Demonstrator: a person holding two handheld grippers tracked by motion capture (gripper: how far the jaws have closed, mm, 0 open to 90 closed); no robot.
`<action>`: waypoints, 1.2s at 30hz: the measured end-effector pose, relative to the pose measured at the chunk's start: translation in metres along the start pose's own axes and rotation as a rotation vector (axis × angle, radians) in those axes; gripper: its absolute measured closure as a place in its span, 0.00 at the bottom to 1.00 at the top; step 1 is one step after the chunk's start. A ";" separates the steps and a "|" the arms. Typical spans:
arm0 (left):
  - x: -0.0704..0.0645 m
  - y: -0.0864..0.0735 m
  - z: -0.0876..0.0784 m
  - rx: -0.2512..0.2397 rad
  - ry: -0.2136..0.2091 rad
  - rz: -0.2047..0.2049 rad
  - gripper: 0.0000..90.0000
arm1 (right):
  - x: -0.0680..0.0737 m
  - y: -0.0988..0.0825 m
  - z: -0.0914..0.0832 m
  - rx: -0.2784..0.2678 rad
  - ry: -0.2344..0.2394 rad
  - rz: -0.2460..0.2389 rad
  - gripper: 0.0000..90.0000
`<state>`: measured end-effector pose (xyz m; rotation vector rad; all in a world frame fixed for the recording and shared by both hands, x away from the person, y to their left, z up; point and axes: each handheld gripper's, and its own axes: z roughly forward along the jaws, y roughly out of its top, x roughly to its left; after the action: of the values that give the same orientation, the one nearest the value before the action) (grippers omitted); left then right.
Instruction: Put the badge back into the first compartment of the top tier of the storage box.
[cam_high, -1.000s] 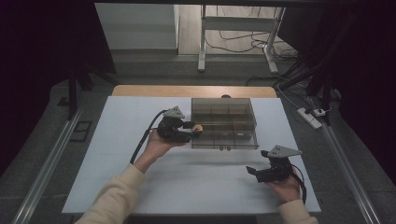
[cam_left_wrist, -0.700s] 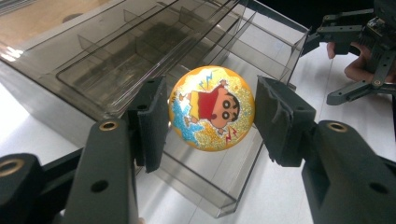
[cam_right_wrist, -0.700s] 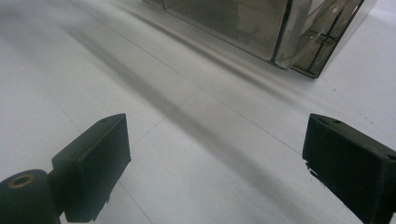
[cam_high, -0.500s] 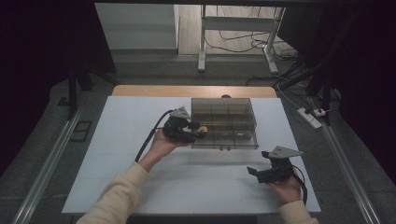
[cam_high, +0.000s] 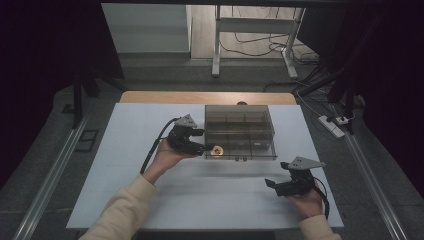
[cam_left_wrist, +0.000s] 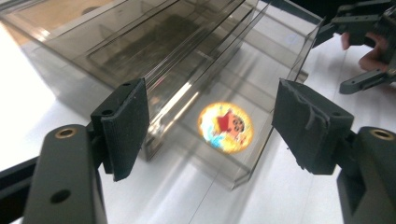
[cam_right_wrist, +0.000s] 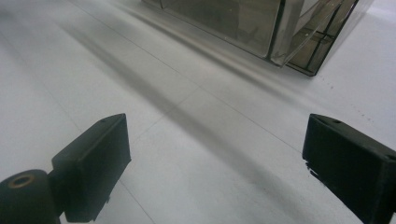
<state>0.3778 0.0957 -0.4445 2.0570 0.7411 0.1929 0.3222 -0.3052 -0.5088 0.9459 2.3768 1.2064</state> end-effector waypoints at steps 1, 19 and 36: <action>0.000 -0.001 -0.003 -0.004 0.007 0.000 0.30 | 0.000 0.000 0.000 -0.001 0.000 0.001 0.08; -0.004 -0.047 -0.049 -0.015 0.115 -0.020 0.30 | 0.001 0.001 0.001 -0.008 0.009 -0.005 0.08; 0.000 -0.121 -0.085 0.038 0.207 -0.117 0.25 | 0.001 0.002 0.001 -0.002 0.008 -0.009 0.08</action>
<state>0.2913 0.2052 -0.4936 2.0428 0.9957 0.3309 0.3229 -0.3028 -0.5079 0.9297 2.3832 1.2115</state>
